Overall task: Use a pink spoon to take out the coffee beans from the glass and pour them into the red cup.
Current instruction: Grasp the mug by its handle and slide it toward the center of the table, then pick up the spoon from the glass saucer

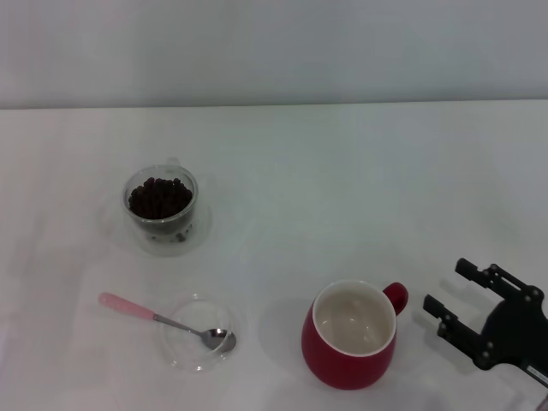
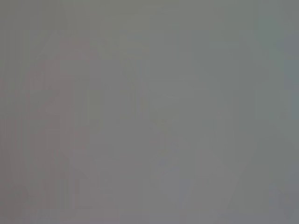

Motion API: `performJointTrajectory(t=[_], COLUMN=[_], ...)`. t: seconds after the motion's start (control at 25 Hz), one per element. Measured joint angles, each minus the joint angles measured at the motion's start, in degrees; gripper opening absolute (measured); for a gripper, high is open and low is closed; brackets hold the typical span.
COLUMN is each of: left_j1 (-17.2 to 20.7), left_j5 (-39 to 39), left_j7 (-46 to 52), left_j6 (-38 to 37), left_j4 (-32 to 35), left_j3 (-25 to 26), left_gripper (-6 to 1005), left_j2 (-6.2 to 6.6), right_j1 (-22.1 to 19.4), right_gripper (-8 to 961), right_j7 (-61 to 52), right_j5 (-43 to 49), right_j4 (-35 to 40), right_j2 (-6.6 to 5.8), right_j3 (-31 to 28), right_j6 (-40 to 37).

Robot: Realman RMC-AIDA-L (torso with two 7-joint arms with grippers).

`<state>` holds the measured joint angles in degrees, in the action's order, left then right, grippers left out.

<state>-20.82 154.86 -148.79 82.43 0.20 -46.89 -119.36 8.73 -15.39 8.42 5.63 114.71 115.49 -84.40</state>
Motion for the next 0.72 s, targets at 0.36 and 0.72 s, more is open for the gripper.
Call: performJointTrajectory(t=[0.36,0.72], left_j1=[1.0,3.0], left_j5=[-0.4,-10.5], left_j7=[0.4,3.6], left_j6=[0.4,10.8], left_j4=[-0.4,-5.1], left_j3=[-0.5,-1.8], left_gripper=[684,679], left_j2=[-0.1,-0.29], right_j1=[-0.5,-0.4], right_gripper=[675,676], right_j7=[0.1,-1.9], right_j5=[0.0,-0.2], right_j4=[-9.2,-8.4], right_j2=[-0.52,-1.58], right_j3=[-9.4,-32.4], right_j6=[-11.6,-16.0])
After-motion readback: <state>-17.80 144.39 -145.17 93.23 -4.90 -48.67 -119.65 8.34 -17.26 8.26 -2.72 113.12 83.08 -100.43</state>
